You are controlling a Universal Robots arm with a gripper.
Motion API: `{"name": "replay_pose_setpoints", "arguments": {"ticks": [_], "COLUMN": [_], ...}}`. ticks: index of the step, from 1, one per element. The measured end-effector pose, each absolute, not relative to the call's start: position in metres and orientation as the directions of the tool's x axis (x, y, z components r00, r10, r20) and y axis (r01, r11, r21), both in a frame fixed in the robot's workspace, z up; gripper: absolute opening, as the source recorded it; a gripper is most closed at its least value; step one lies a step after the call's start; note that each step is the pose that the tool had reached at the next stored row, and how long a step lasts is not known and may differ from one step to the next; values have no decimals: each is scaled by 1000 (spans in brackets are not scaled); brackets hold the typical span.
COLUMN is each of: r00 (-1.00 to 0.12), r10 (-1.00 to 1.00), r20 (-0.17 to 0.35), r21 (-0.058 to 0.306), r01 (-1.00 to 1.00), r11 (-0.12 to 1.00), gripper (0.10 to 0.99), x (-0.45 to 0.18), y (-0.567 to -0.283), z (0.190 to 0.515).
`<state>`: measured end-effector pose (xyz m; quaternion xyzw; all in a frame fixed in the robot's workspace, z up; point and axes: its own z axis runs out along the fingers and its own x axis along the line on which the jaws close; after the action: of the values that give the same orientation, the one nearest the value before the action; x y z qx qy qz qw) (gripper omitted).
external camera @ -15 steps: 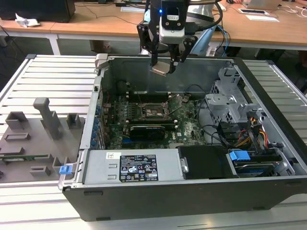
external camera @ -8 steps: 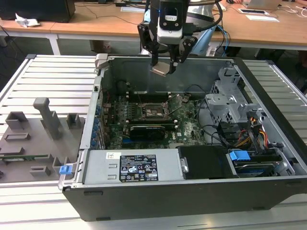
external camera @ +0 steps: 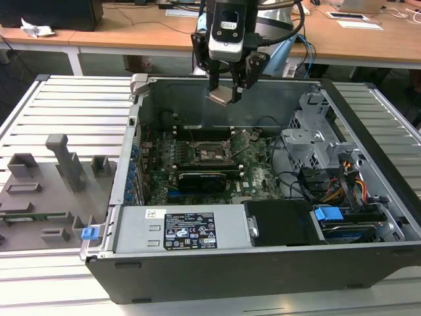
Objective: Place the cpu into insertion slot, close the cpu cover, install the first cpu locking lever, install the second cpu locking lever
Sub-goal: 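Place the cpu into insertion slot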
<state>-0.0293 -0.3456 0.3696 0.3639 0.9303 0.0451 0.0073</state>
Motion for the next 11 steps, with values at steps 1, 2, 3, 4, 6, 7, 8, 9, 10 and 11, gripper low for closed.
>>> {"name": "replay_pose_setpoints", "arguments": {"ticks": [1, 2, 3, 4, 6, 7, 8, 9, 10, 11], "r00": [-729, -723, -719, -718, -717, -717, -716, -715, -715, -715], "r10": [684, 691, 695, 696, 697, 697, 698, 698, 699, 699], "r20": [19, 19, 19, 19, 19, 19, 19, 19, 19, 19], "r21": [89, 89, 89, 89, 89, 89, 89, 89, 89, 89], "r01": [683, 689, 693, 694, 695, 696, 696, 697, 697, 697], "r11": [725, 719, 715, 714, 713, 713, 712, 712, 711, 711], "gripper": [541, 541, 541, 541, 541, 541, 541, 541, 541, 541], "x": [-29, -29, -29, -29, -29, -29, -29, -29, -29, -29], "y": [-346, -346, -346, -346, -346, -346, -346, -346, -346, -346], "z": [369, 369, 369, 369, 369, 369, 369, 369, 368, 368]}}
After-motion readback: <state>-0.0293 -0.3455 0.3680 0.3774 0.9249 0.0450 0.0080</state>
